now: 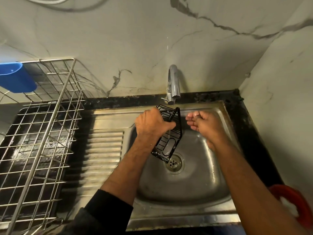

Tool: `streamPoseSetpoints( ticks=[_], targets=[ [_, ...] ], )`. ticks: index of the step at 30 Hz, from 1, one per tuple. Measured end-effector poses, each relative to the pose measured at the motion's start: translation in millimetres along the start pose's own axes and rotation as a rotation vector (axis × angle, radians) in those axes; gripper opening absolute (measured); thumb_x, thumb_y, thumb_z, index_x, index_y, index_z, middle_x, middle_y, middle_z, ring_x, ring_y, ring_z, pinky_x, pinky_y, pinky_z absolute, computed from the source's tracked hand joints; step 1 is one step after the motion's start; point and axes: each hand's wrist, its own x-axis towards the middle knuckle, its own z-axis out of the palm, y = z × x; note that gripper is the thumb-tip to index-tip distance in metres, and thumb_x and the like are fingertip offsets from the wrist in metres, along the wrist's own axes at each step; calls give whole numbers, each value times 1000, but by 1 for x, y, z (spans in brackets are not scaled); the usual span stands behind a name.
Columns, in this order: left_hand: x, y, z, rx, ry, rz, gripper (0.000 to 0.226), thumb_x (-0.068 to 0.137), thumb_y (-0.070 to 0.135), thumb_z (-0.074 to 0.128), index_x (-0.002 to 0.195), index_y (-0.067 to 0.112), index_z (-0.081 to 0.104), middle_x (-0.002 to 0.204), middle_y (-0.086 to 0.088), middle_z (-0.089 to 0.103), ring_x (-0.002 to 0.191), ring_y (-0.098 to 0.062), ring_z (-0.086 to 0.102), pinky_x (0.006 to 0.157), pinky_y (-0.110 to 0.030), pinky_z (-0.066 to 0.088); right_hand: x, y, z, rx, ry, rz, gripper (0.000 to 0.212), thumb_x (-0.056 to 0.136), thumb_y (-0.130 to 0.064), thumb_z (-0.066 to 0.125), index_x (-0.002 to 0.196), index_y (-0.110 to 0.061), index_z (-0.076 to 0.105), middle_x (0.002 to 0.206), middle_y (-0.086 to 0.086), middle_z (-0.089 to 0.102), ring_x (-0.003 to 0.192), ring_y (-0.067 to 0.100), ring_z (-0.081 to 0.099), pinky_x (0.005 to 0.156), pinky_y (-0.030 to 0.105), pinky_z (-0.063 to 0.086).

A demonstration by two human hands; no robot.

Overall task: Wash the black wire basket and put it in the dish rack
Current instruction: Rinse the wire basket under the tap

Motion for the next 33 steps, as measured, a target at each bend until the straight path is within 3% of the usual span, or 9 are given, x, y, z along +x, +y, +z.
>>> streamPoseSetpoints(
  ticks=[5,12,18,21,24,27,30,33],
  targets=[
    [-8,-4,-4,-23,58,-53,50,75,60,76,73,24,41,68,10,51,59,-5,45,67,-30,40,-3,-3,8,14,-17,15,31,106,-32,42,108,-16,68,103,1,73,96,14,69,82,27,56],
    [-22,-21,-16,-116,91,-181,48,78,63,70,70,21,48,67,7,55,58,-9,48,61,-28,42,-2,-8,21,23,-66,23,47,102,-51,38,108,-17,70,101,-1,74,97,12,70,87,29,56],
    [-40,-47,-26,-319,120,-318,50,82,61,66,67,16,49,63,5,52,55,-11,44,51,-26,29,-12,-6,29,-178,-60,-44,38,102,-47,44,115,-19,67,105,0,71,98,14,65,90,36,53],
    [-54,-64,-25,-471,127,-361,49,83,60,65,66,17,49,63,4,50,56,-13,43,53,-25,32,-21,-6,27,-344,-59,-112,30,102,-34,51,122,-16,63,118,6,67,102,19,60,86,34,50],
    [-67,-77,-24,-670,154,-452,55,68,67,62,73,13,56,71,0,57,68,-22,54,64,-36,50,-21,3,24,-409,-39,-104,36,100,-28,55,133,-14,57,132,9,61,118,26,58,99,41,48],
    [-82,-85,-26,-831,222,-551,60,57,69,61,81,14,59,80,-4,63,77,-26,62,75,-53,61,-18,17,22,-478,-17,-49,46,101,-30,55,142,-12,48,137,15,57,121,29,57,91,34,45],
    [-93,-93,-27,-941,259,-619,66,55,68,63,91,13,63,95,-10,71,92,-35,70,77,-59,61,-13,30,19,-518,-55,-1,56,100,-35,55,147,-8,43,144,18,51,130,34,51,104,41,43],
    [-102,-96,-34,-927,306,-609,63,58,66,62,85,9,64,92,-15,73,89,-39,71,74,-60,61,-12,36,19,-503,-117,1,51,101,-35,53,145,-10,45,141,15,55,128,32,52,107,49,43]
  ],
)
